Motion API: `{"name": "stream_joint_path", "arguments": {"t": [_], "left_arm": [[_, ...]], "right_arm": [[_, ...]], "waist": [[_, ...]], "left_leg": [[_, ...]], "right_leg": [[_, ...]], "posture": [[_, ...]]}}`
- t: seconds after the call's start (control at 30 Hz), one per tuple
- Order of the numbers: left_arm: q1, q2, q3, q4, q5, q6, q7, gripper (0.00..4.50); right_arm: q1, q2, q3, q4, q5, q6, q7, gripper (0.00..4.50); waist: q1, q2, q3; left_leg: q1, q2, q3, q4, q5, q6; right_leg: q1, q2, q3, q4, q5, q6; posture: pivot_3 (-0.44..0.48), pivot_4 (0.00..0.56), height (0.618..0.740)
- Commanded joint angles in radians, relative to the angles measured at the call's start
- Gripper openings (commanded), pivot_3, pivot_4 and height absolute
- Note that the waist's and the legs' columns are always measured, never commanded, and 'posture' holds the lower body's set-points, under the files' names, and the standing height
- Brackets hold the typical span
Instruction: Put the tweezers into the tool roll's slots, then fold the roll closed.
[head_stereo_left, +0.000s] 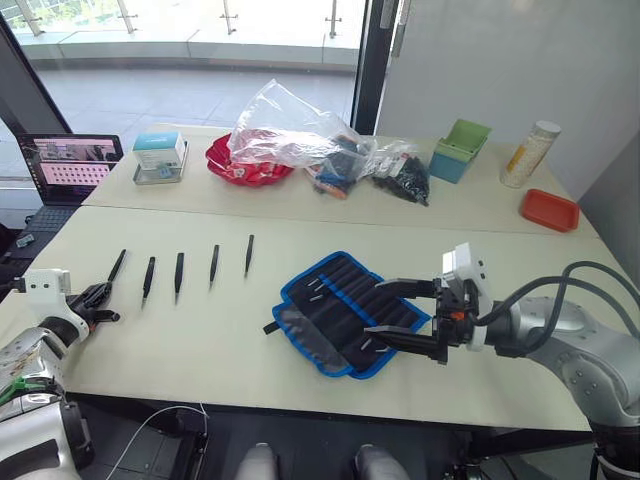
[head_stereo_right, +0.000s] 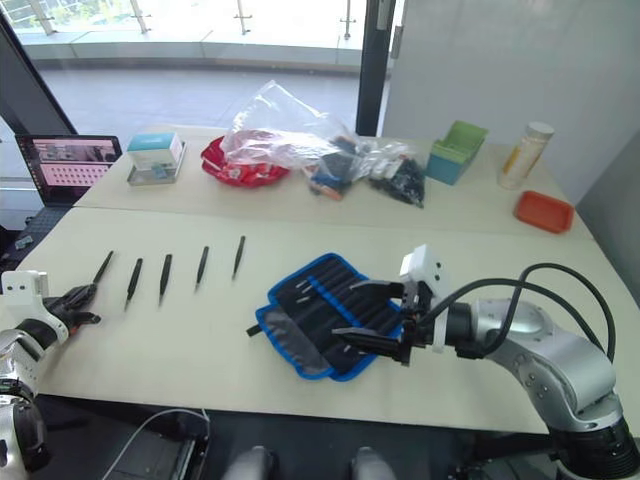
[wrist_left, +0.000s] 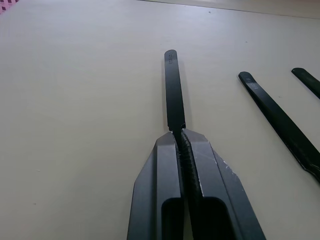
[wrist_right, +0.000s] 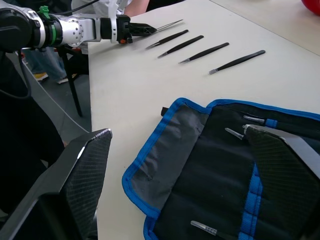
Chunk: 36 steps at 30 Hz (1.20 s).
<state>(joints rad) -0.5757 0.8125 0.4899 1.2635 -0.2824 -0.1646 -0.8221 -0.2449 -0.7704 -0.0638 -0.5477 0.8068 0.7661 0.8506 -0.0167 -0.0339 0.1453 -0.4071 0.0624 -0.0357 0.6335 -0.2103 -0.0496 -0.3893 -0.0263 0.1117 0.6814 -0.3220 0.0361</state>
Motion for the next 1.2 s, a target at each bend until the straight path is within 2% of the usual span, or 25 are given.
{"name": "stream_joint_path", "arguments": {"t": [0.03,0.1,0.2,0.27,0.37,0.43,0.57,0.7,0.9,1.0,1.07,1.2], "left_arm": [[0.029,0.03,0.01,-0.099,-0.028,-0.019,-0.056,0.0],[0.074,0.02,0.015,-0.181,-0.046,-0.005,-0.084,0.0],[0.184,-0.003,0.038,-0.391,-0.107,0.07,-0.094,0.0],[0.347,-0.041,0.069,-0.763,-0.217,0.238,-0.062,0.0],[0.483,-0.065,0.068,-1.084,-0.295,0.408,-0.009,0.0],[0.562,-0.071,0.023,-1.31,-0.356,0.531,0.007,0.0],[0.59,-0.067,-0.068,-1.553,-0.469,0.716,0.018,0.0],[0.5,-0.064,-0.175,-1.65,-0.518,0.856,0.068,0.0],[0.436,-0.048,-0.322,-1.724,-0.411,0.893,0.12,0.0],[0.383,-0.008,-0.44,-1.807,-0.4,1.017,0.147,0.0],[0.355,0.021,-0.477,-1.825,-0.428,1.103,0.143,0.0],[0.245,0.002,-0.537,-1.799,-0.415,1.202,0.187,0.0]], "right_arm": [[0.025,0.02,-0.046,-0.019,-0.032,-0.056,-0.04,3.95],[0.054,0.031,-0.053,-0.011,-0.05,-0.072,-0.058,3.3],[0.119,0.045,-0.053,-0.007,-0.095,-0.113,-0.074,2.31],[0.159,0.096,-0.028,0.022,-0.175,-0.175,-0.136,1.59],[0.181,0.138,0.0,0.051,-0.243,-0.232,-0.155,0.56],[0.213,0.159,0.03,0.1,-0.314,-0.306,-0.153,0.01],[0.24,0.201,0.064,0.166,-0.38,-0.384,-0.156,0.01],[0.227,0.247,0.073,0.208,-0.404,-0.419,-0.16,0.01],[0.225,0.272,0.102,0.252,-0.452,-0.425,-0.176,0.01],[0.243,0.275,0.122,0.285,-0.482,-0.379,-0.203,0.01],[0.244,0.28,0.127,0.302,-0.499,-0.376,-0.217,0.01],[0.247,0.292,0.143,0.303,-0.511,-0.383,-0.221,0.01]], "waist": [[-0.001,-0.001,0.0],[-0.002,-0.001,0.0],[-0.003,-0.001,0.0],[-0.01,-0.001,0.0],[-0.012,-0.001,0.0],[-0.008,-0.001,0.0],[-0.002,-0.001,0.0],[-0.005,-0.001,0.001],[-0.025,0.0,0.001],[-0.024,0.0,0.001],[-0.023,0.0,0.001],[-0.024,0.0,0.001]], "left_leg": [[0.0,0.0,0.0,0.0,0.0,0.0],[0.0,0.001,0.0,0.0,0.0,0.0],[0.0,0.001,0.0,0.0,0.0,0.0],[0.0,0.002,0.0,-0.001,0.0,0.0],[0.0,0.003,0.0,0.0,0.0,0.0],[0.0,0.002,-0.001,0.0,0.0,0.0],[0.001,0.001,0.0,0.001,0.0,-0.001],[0.001,0.002,0.0,0.001,0.0,-0.001],[0.001,0.002,0.0,0.0,0.0,-0.001],[0.001,0.002,-0.001,0.0,0.0,-0.001],[0.0,0.001,-0.001,0.0,0.0,-0.001],[0.001,0.001,-0.001,0.0,0.0,-0.001]], "right_leg": [[0.0,0.0,0.0,0.0,0.0,0.0],[0.0,0.0,0.0,0.0,0.0,0.0],[0.0,0.0,0.0,0.0,0.0,0.0],[0.0,0.0,0.0,0.0,0.0,0.0],[0.0,0.001,0.0,0.0,0.0,0.0],[0.001,0.001,0.0,0.0,0.0,0.0],[0.002,0.001,0.002,-0.001,0.0,0.0],[0.001,0.002,0.003,-0.001,0.0,0.0],[0.001,0.003,0.004,-0.001,0.0,0.0],[0.001,0.003,0.004,-0.001,0.0,0.0],[0.001,0.003,0.005,-0.001,0.0,0.0],[0.002,0.004,0.006,-0.001,0.0,0.0]], "posture": [[0.0,0.15,0.723],[0.0,0.15,0.723],[0.0,0.15,0.723],[0.0,0.15,0.723],[0.0,0.15,0.723],[0.0,0.15,0.723],[0.0,0.15,0.723],[0.0,0.15,0.723],[0.0,0.15,0.723],[0.0,0.15,0.723],[0.0,0.15,0.723],[0.0,0.15,0.723]]}}
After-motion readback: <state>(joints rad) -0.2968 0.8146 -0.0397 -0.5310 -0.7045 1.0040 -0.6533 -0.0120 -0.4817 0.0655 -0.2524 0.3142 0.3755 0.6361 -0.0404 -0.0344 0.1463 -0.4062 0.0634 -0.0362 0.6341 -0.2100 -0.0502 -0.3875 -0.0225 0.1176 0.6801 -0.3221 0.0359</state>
